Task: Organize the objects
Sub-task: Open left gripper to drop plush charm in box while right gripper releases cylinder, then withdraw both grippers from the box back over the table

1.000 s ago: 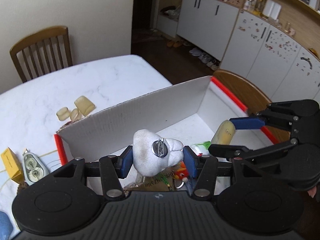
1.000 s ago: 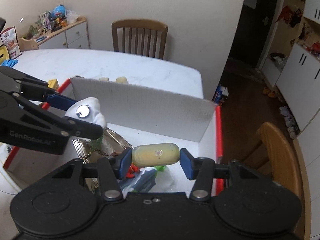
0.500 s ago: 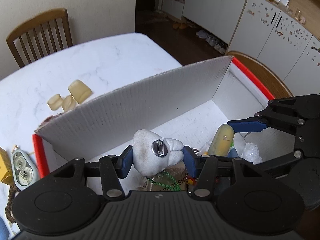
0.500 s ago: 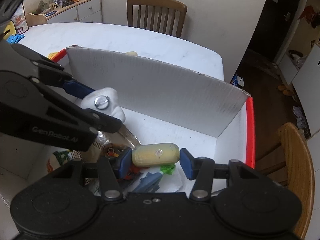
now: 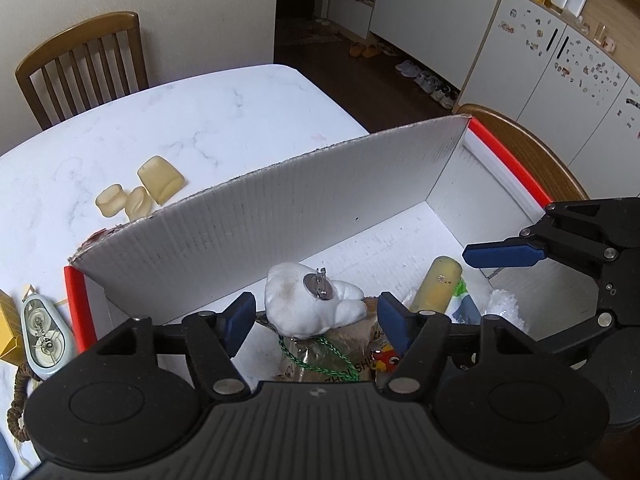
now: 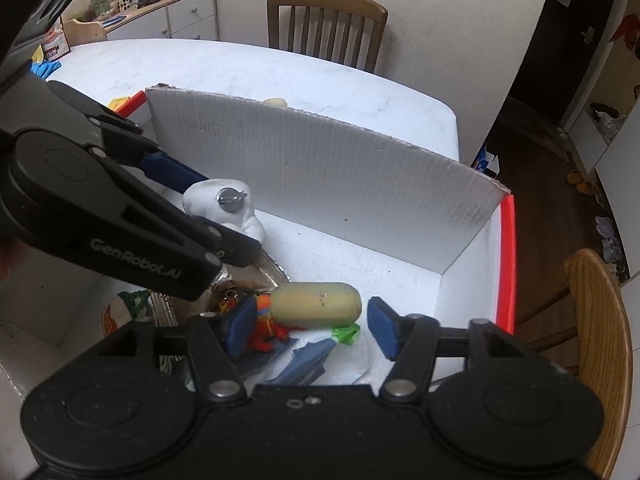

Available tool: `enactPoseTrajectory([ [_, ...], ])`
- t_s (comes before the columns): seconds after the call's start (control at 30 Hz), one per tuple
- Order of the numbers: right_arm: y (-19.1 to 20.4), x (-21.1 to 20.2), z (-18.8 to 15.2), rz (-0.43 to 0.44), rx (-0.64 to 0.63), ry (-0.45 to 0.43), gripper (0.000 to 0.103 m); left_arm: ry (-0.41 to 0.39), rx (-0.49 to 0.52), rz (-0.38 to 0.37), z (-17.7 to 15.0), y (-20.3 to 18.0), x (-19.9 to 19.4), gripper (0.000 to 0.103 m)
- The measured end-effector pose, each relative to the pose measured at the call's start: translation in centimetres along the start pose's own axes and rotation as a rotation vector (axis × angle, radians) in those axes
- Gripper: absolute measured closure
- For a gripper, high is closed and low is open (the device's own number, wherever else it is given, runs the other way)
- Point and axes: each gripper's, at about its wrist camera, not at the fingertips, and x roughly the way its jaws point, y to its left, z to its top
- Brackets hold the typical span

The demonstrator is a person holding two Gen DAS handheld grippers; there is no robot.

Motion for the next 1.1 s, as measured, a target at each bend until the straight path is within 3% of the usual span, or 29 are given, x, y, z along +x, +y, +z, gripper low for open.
enactPoseTrajectory([
  [0.37,-0.4,-1.8,-0.2,0.014,0.026,-0.045,0.041,-0.045,-0.021,-0.022,-1.0,0.0,-2.6,0.036],
  [0.77,0.8,-5.5,-0.2,0.02,0.063,-0.122,0.04,-0.149,-0.042,-0.051,-3.0,0.5,-8.5,0.036],
  [1.03,3.3,-8.0,0.3,0.012,0.049,-0.187,0.036,-0.206,-0.024,-0.032,-4.8,1.0,-12.6,0.036],
  [1.1,4.1,-8.6,0.4,0.006,0.041,-0.201,0.03,-0.216,-0.017,-0.028,-5.3,1.2,-13.4,0.036],
])
